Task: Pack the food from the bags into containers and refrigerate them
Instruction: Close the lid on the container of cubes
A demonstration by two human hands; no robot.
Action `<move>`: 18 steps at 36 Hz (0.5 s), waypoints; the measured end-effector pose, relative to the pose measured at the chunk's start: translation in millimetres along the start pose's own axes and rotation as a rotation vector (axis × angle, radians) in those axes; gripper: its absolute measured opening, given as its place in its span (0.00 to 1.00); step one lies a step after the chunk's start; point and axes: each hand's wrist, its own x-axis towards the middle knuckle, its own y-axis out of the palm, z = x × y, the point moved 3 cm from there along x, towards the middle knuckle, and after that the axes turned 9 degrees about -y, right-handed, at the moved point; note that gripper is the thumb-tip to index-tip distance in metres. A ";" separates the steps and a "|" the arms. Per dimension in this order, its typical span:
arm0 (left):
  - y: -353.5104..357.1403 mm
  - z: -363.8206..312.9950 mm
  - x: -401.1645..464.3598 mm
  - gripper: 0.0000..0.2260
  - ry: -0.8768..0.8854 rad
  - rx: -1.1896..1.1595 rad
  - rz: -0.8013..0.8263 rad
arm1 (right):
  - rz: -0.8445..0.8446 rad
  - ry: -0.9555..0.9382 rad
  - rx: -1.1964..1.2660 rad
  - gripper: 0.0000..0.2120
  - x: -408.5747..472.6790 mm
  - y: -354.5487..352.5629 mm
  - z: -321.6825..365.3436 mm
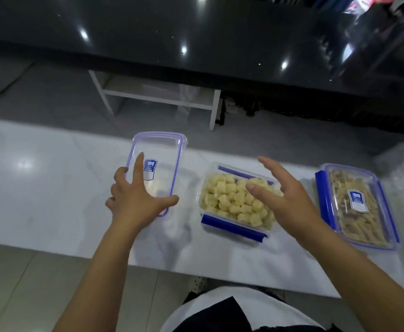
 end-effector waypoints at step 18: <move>-25.5 -67.1 -102.3 0.40 0.253 -0.711 0.382 | 0.215 0.173 0.851 0.12 -5.6 -17.8 8.7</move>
